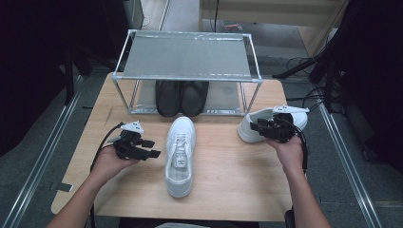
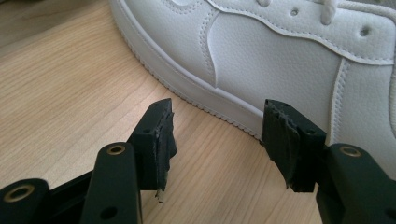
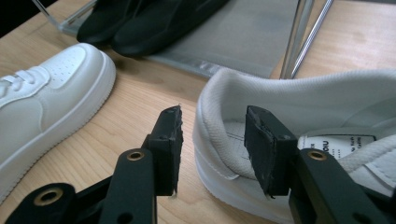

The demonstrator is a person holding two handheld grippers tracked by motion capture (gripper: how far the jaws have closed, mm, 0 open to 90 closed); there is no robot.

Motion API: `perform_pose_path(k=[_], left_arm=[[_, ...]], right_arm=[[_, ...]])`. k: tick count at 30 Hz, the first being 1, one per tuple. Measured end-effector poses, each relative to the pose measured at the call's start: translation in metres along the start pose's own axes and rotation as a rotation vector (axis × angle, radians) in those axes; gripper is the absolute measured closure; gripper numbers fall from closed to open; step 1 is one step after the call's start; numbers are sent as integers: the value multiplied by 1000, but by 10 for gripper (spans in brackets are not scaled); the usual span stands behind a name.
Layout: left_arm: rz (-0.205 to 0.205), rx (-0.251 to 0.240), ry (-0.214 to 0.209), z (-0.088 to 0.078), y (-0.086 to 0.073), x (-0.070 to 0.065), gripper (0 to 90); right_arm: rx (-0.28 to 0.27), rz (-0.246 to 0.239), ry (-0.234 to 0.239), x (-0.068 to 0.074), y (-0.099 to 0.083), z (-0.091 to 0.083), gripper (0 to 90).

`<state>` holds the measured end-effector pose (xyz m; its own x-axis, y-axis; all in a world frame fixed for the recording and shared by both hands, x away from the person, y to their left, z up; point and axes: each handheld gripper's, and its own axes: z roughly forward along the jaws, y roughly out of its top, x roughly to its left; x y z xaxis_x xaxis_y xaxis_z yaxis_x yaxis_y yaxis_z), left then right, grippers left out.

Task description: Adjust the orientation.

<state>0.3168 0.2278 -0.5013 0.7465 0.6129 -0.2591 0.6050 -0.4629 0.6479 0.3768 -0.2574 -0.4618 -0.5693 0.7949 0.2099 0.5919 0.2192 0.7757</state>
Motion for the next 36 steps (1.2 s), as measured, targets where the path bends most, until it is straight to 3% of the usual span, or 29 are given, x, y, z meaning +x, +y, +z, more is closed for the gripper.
perform_pose_path(k=[4, 13, 19, 20, 24, 28, 33, 36], left_arm=[[-7, 3, 2, -1, -3, 0, 436], [-15, 2, 12, -4, -8, 0, 434], [-23, 3, 14, -5, -10, 0, 433], [-26, 0, 19, -5, -11, 0, 433], [-30, -1, 19, -6, -12, 0, 433], [-27, -7, 19, -7, -12, 0, 431], [-30, -13, 18, -10, -12, 1, 430], [-33, -18, 17, -11, -12, 2, 432]], right_arm=[[60, 2, 13, -2, -2, 15, 591], [92, 9, 21, -5, -2, 40, 619], [169, -35, 5, 2, -2, 59, 648], [164, -49, -11, 1, -2, 59, 659], [161, -18, 25, -2, -2, 59, 686], [170, -7, 30, -2, -1, 60, 718], [214, -58, -19, 6, 5, 59, 760], [211, -77, -38, 9, 7, 56, 763]])
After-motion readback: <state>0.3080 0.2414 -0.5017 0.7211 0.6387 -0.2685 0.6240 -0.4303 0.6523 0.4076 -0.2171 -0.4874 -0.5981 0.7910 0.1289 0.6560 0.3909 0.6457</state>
